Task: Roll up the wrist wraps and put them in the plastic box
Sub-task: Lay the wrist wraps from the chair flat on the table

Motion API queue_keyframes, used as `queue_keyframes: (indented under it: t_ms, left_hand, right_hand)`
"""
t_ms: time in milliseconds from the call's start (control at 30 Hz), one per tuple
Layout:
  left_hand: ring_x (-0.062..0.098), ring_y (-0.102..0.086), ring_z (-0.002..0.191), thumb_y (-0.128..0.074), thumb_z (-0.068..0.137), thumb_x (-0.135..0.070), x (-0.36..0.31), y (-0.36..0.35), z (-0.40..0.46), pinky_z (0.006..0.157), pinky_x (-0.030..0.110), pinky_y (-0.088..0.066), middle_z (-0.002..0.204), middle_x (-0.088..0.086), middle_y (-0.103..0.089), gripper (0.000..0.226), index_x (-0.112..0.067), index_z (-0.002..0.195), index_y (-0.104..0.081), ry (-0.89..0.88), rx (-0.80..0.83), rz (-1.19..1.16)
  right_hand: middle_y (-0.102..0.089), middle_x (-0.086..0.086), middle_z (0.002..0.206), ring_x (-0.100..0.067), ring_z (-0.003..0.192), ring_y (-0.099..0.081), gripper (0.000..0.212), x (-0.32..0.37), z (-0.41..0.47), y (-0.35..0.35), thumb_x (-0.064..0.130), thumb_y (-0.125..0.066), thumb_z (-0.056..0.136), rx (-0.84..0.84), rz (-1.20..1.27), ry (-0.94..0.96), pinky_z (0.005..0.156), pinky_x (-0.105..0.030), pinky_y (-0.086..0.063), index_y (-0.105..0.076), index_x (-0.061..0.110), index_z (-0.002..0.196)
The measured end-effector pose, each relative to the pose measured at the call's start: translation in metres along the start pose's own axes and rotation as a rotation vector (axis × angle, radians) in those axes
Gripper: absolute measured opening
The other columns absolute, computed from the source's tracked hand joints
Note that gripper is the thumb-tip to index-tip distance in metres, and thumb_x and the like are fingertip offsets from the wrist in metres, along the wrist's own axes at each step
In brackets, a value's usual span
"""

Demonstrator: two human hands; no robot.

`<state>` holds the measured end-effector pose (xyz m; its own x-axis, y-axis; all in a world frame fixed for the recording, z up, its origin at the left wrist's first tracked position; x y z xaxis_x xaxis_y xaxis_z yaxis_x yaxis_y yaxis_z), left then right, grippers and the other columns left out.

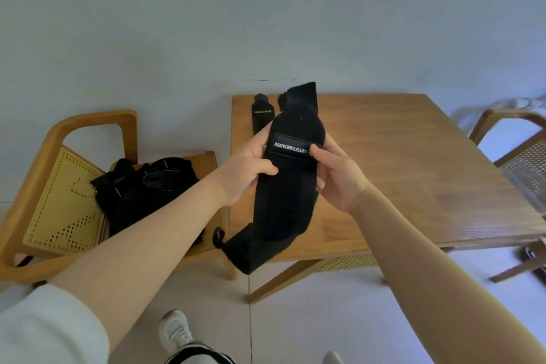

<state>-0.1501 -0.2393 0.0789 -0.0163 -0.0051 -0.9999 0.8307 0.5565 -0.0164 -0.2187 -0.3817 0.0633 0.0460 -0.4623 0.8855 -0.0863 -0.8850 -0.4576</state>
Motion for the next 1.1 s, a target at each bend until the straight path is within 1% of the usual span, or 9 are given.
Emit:
queue_keyframes:
  t_ms: [200, 400, 533, 633, 700, 833, 933, 1033, 1100]
  left_hand:
    - [0.019, -0.057, 0.118, -0.043, 0.093, 0.005, 0.004, -0.033, 0.008, 0.099, 0.040, -0.047, 0.130, 0.003, -0.057, 0.073, -0.038, 0.148, -0.020, 0.049, 0.050, -0.025]
    - [0.011, -0.060, 0.111, -0.052, 0.096, -0.019, 0.030, -0.063, 0.021, 0.090, 0.027, -0.051, 0.122, -0.007, -0.062, 0.030, -0.034, 0.121, -0.049, 0.334, 0.255, 0.247]
    - [0.011, -0.058, 0.114, -0.057, 0.093, -0.013, 0.046, -0.062, 0.039, 0.089, 0.026, -0.050, 0.112, -0.013, -0.063, 0.029, -0.033, 0.114, -0.052, 0.380, 0.239, 0.451]
    - [0.011, -0.052, 0.121, -0.054, 0.095, -0.013, 0.036, -0.062, 0.065, 0.105, 0.034, -0.039, 0.123, -0.012, -0.059, 0.035, -0.031, 0.124, -0.052, 0.322, 0.214, 0.494]
    - [0.002, -0.043, 0.124, -0.052, 0.096, -0.013, 0.023, -0.067, 0.083, 0.104, 0.024, -0.031, 0.129, -0.019, -0.052, 0.041, -0.030, 0.133, -0.050, 0.268, 0.289, 0.559]
    - [0.000, -0.044, 0.125, -0.050, 0.096, -0.014, 0.002, -0.073, 0.122, 0.107, 0.024, -0.032, 0.138, -0.016, -0.050, 0.045, -0.031, 0.137, -0.047, 0.177, 0.434, 0.822]
    - [0.006, -0.046, 0.126, -0.048, 0.097, -0.012, -0.007, -0.073, 0.157, 0.108, 0.027, -0.035, 0.141, -0.014, -0.048, 0.046, -0.032, 0.138, -0.046, 0.129, 0.517, 1.017]
    - [0.004, -0.054, 0.114, -0.047, 0.097, -0.013, -0.011, -0.073, 0.193, 0.101, 0.025, -0.040, 0.139, -0.012, -0.050, 0.046, -0.032, 0.139, -0.045, 0.039, 0.614, 1.185]
    - [0.001, -0.053, 0.105, -0.047, 0.098, -0.016, -0.008, -0.070, 0.216, 0.097, 0.021, -0.040, 0.140, -0.011, -0.050, 0.046, -0.030, 0.141, -0.043, 0.021, 0.654, 1.275]
  right_hand:
    - [-0.062, -0.007, 0.108, -0.013, 0.053, -0.047, 0.038, 0.015, -0.032, 0.021, 0.011, -0.035, 0.101, -0.071, 0.040, -0.004, 0.040, -0.018, -0.038, -0.053, 0.027, 0.130]
    - [-0.066, 0.008, 0.078, -0.003, 0.037, -0.031, 0.036, 0.027, -0.044, 0.076, 0.016, -0.037, 0.103, -0.638, 0.251, 0.099, 0.039, -0.015, -0.033, -0.054, 0.030, 0.132]
    - [-0.060, 0.004, 0.078, -0.004, 0.038, -0.035, 0.031, 0.016, -0.053, 0.119, 0.017, -0.040, 0.102, -0.939, 0.205, 0.021, 0.043, -0.018, -0.042, -0.055, 0.032, 0.126]
    - [-0.060, -0.001, 0.089, -0.010, 0.058, -0.050, 0.029, 0.003, -0.056, 0.147, 0.015, -0.045, 0.100, -1.025, 0.097, -0.081, 0.054, -0.024, -0.049, -0.055, 0.023, 0.127]
    - [-0.060, -0.004, 0.108, -0.019, 0.090, -0.059, 0.033, 0.000, -0.053, 0.164, 0.012, -0.049, 0.099, -1.040, -0.004, -0.133, 0.068, -0.028, -0.050, -0.053, 0.019, 0.130]
    - [-0.055, -0.006, 0.121, -0.025, 0.107, -0.052, 0.039, 0.004, -0.030, 0.189, 0.003, -0.053, 0.094, -1.067, -0.163, -0.194, 0.086, -0.036, -0.045, -0.049, 0.013, 0.131]
    - [-0.030, -0.012, 0.147, -0.034, 0.129, -0.034, 0.062, 0.019, -0.006, 0.203, 0.014, -0.063, 0.088, -1.230, -0.523, -0.362, 0.101, -0.046, -0.041, -0.031, 0.010, 0.141]
    - [0.001, 0.001, 0.159, -0.026, 0.143, -0.012, 0.077, 0.038, 0.028, 0.196, 0.017, -0.060, 0.089, -1.154, -0.768, -0.182, 0.108, -0.044, -0.034, -0.014, 0.024, 0.150]
    - [-0.012, 0.003, 0.157, -0.022, 0.142, -0.019, 0.061, 0.048, 0.053, 0.190, 0.014, -0.051, 0.092, -0.968, -0.821, -0.048, 0.109, -0.038, -0.032, -0.027, 0.030, 0.146]
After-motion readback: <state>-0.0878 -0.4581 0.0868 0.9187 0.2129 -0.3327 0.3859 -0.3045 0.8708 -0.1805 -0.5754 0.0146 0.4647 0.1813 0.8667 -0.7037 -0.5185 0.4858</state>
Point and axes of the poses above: each hand's wrist, its own z-axis towards the middle knuckle, its own y-axis out of the back of the hand, x = y × z, the point moved 3 cm from there along z, towards the middle knuckle
